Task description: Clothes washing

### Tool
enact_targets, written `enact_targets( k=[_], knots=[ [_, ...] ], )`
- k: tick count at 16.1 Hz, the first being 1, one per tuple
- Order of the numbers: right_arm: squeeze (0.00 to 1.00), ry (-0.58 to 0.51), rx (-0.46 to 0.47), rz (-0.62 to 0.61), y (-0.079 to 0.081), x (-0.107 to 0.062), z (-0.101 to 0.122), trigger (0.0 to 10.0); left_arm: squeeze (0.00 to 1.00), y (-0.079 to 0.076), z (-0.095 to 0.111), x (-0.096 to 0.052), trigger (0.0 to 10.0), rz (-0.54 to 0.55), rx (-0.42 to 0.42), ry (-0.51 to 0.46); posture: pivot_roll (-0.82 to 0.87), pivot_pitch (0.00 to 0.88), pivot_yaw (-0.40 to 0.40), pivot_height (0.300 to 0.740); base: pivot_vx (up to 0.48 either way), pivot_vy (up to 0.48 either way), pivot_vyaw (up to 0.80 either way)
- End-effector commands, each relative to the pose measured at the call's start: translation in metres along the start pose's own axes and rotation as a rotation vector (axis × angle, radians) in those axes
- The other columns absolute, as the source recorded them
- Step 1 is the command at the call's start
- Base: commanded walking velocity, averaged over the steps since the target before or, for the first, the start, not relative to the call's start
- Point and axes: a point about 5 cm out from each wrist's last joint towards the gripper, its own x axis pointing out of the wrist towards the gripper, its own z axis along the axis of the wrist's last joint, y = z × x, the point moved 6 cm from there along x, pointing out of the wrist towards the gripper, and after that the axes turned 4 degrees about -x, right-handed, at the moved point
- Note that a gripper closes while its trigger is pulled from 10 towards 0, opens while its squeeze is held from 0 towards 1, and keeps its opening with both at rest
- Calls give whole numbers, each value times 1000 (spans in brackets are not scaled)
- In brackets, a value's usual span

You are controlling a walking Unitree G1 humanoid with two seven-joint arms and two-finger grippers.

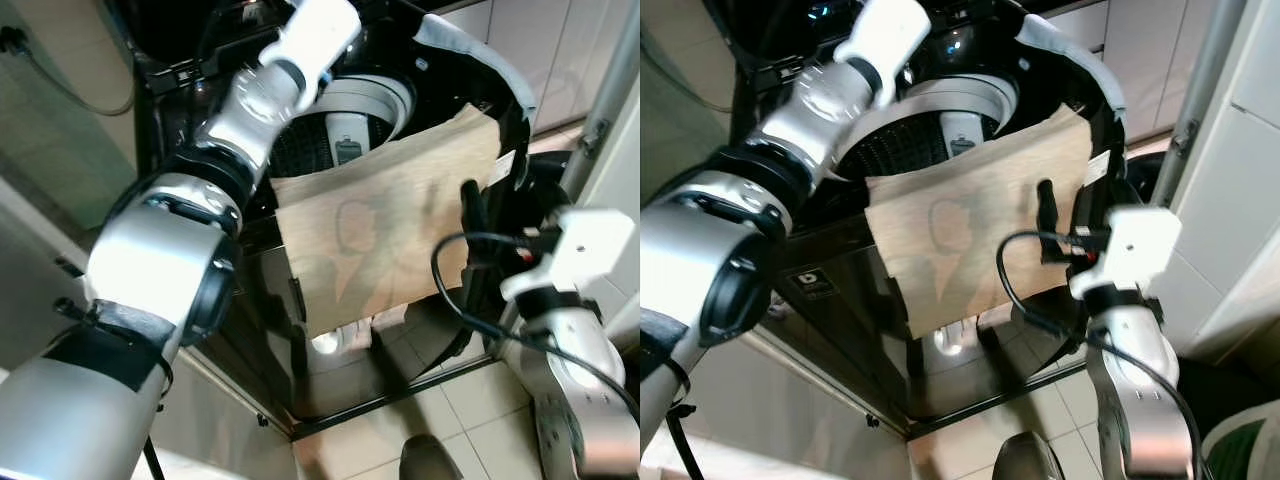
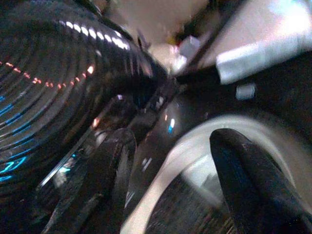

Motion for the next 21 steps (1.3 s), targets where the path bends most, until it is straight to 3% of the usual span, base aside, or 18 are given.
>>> enact_targets(
  k=[1,3,5,7,9,14,21],
  knots=[
    [0,-7,17,21,3,9,-2,10000,0,23,25,-4,10000,13,-81,-123,-387,0,197,726,0,0,0],
    [0,-19,22,27,3,19,-3,10000,0,20,30,-10,10000,-38,-157,-218,-347,0,171,726,0,0,0],
    [0,-33,25,41,5,31,-4,10000,0,4,34,-18,10000,-98,-193,-308,-301,0,139,726,0,0,0],
    [0,-41,37,68,11,41,-7,10000,0,-27,40,-39,10000,-166,-148,-408,-263,0,111,726,0,0,0],
    [0,-43,60,101,20,53,-12,10000,0,-66,30,-54,10000,-209,-240,-394,-227,0,77,726,0,0,0],
    [0,-29,81,120,27,62,-26,10000,0,-76,15,-62,10000,-178,-268,-312,-225,0,71,726,0,0,0],
    [0,2,84,119,26,59,-42,10000,0,-80,5,-65,10000,-167,-284,-260,-222,0,70,726,-80,0,0]
  ],
)
